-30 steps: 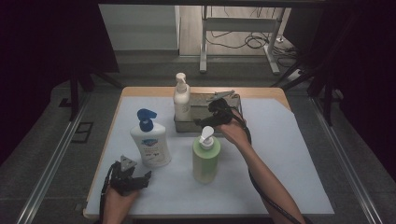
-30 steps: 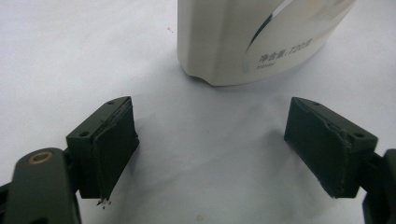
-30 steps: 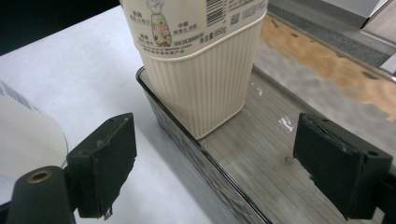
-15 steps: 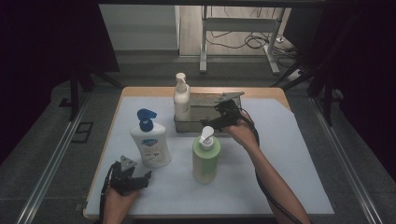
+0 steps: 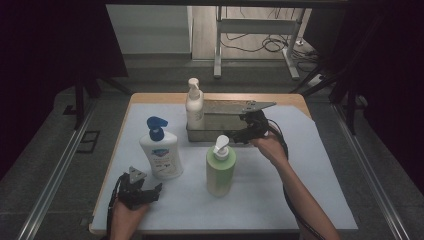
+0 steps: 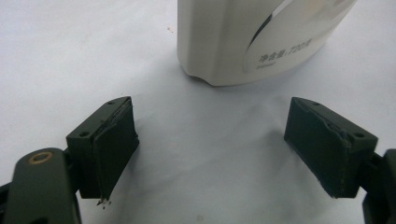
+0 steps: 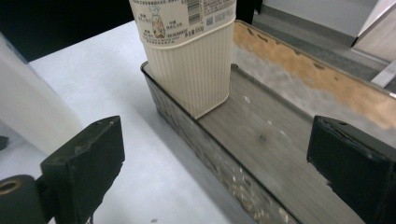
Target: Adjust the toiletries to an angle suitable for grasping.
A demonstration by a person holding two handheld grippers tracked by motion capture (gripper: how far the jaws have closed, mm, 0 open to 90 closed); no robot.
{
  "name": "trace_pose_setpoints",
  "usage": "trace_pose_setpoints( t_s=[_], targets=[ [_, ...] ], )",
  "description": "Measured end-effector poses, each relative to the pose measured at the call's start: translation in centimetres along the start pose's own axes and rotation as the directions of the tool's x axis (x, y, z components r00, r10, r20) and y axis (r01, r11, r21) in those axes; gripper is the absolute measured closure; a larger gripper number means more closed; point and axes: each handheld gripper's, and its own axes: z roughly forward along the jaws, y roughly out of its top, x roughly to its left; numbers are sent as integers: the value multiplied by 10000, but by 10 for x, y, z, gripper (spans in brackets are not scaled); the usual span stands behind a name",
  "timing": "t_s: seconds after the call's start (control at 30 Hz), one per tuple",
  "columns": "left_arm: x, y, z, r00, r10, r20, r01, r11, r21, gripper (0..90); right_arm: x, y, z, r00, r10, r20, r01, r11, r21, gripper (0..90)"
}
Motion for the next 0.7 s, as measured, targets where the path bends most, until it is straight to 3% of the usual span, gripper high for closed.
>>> trace_pose_setpoints(
  t_s=[0.07, 0.3, 0.7],
  targets=[
    [0, 0, 0, 10000, -1, -1, 1, 10000, -1, 166, 0, -2, -5, 9999, 141, -96, -141, 9999, 5, 41],
    [0, 0, 0, 10000, 2, -2, -2, 10000, -1, 166, -1, -11, -25, 9997, -211, -85, 213, 9995, 228, 41],
    [0, 0, 0, 10000, -1, 0, 1, 10000, 3, 166, 1, -33, -54, 9996, -31, -286, 38, 9997, 241, 39]
  ],
)
